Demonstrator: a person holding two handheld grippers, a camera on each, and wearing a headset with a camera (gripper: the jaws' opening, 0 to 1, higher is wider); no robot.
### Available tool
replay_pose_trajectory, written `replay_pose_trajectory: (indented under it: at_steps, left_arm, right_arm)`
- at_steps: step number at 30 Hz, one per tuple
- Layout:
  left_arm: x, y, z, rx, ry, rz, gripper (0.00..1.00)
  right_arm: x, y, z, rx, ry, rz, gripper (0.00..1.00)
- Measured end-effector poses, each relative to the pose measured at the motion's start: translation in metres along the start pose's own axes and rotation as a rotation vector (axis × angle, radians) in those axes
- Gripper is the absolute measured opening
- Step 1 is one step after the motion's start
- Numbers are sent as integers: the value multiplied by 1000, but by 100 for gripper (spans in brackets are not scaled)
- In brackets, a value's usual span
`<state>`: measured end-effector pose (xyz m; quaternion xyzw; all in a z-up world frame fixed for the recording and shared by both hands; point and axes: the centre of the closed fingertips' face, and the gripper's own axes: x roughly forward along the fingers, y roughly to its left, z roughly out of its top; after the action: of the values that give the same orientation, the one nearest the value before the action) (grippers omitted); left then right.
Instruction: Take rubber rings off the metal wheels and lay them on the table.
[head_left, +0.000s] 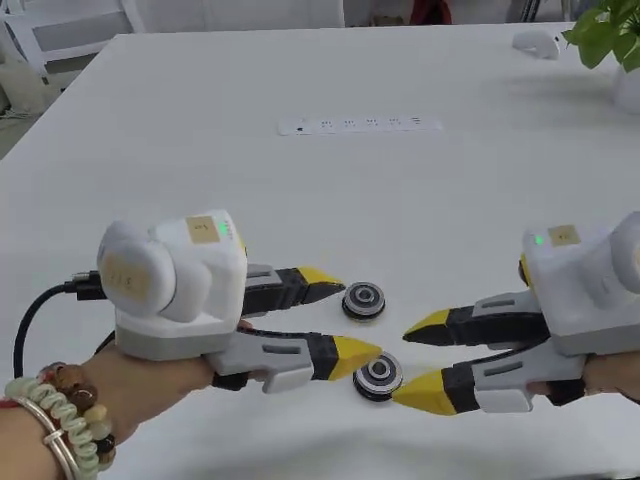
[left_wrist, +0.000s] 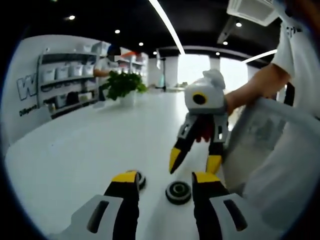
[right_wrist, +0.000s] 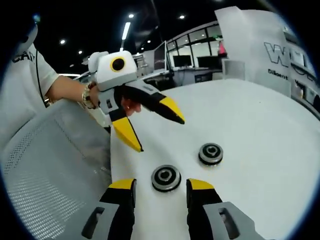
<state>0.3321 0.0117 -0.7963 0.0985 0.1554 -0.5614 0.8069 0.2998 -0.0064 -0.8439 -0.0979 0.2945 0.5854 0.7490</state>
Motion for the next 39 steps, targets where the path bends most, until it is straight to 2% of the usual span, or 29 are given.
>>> replay_pose_trajectory:
  at_steps: [5, 7, 9, 11, 13, 15, 22, 25, 30, 37, 39]
  left_arm:
    - [6, -7, -4, 7, 2, -20, 40]
    - [10, -14, -12, 32, 35, -53, 37]
    - [14, -17, -21, 55, 76, -58, 36]
    - [17, -18, -25, 68, 88, -60, 35]
    - [18, -18, -29, 59, 102, -57, 29]
    - [19, -19, -30, 46, 104, -62, 26]
    - [23, -17, -29, 34, 107, -56, 26]
    - [25, -20, -30, 58, 123, -70, 25]
    - [28, -19, -39, 67, 164, -88, 24]
    - [32, -22, -43, 77, 176, -106, 20]
    - [32, -20, -42, 59, 171, -101, 19]
  right_arm:
    - [2, -5, -7, -16, 20, -17, 33]
    - [3, -8, -7, -20, 21, -31, 31]
    - [4, -10, -10, -21, 32, -40, 30]
    - [5, -9, -10, -21, 32, -39, 28]
    - [7, -8, -12, -27, 40, -38, 27]
    - [8, -8, -13, -36, 48, -37, 25]
    - [10, -7, -17, -29, 68, -33, 23]
    - [10, -9, -18, -23, 70, -42, 22]
    - [10, -10, -19, -15, 75, -48, 20]
    - [11, -11, -15, -8, 53, -57, 20]
    - [11, -11, -14, -7, 51, -57, 19]
